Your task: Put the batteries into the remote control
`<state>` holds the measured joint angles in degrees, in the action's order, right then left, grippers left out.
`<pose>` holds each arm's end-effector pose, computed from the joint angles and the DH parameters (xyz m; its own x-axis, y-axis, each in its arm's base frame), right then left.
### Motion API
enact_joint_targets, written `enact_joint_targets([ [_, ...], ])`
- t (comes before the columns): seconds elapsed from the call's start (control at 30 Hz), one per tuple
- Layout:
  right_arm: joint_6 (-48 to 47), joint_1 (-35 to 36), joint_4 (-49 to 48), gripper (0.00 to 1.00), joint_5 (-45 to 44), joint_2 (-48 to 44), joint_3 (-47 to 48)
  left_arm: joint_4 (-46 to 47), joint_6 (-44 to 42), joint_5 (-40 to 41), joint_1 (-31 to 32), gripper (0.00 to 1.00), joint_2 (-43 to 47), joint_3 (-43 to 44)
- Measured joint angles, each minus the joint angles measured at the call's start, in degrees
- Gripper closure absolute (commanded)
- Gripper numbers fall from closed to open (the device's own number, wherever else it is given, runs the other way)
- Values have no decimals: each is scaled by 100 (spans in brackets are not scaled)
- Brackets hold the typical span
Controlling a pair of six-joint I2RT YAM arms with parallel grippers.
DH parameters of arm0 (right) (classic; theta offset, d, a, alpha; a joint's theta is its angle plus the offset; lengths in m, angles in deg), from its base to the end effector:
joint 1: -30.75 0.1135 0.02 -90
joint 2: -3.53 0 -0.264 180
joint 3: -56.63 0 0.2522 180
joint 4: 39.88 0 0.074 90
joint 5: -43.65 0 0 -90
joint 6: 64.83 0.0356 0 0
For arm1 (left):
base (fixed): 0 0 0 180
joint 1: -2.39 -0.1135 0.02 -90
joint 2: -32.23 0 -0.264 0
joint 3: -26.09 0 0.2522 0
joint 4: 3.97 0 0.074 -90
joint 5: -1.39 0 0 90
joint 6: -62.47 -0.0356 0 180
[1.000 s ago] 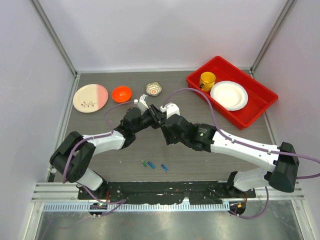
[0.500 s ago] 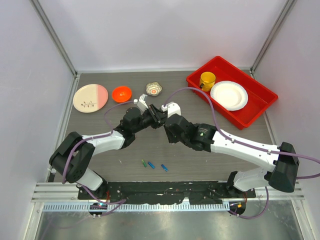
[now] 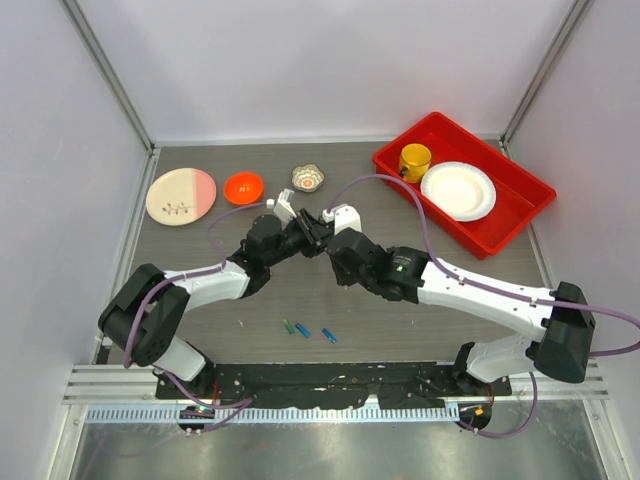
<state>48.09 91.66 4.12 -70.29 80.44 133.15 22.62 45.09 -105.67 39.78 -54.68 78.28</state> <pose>0.1529 0.2451 0.2944 -0.5694 -0.2913 -0.7687 -0.4733 0.8807 0.0168 0.2479 -0.2026 0.2182 -0.8078 -0.5309 -0.2561 0.1351 0.2562 -0.9571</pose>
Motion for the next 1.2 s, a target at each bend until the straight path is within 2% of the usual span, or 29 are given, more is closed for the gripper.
enact_joint_targets([
  [0.67,396,13,111,99,-11,190,151,118,-114,280,39,100,149,-225],
  [0.7,400,13,109,98,-9,188,151,129,-114,297,44,100,153,-232],
  [0.73,400,13,107,86,-7,188,151,140,-114,310,46,100,157,-236],
  [0.8,400,11,105,78,-2,184,151,153,-116,317,48,100,157,-236],
  [0.83,398,11,105,70,-4,177,151,162,-116,317,48,100,157,-238],
  [1.03,428,11,105,54,-87,131,153,275,-109,326,59,100,157,-245],
  [1.2,435,24,111,47,-144,103,153,317,-105,356,81,100,157,-247],
])
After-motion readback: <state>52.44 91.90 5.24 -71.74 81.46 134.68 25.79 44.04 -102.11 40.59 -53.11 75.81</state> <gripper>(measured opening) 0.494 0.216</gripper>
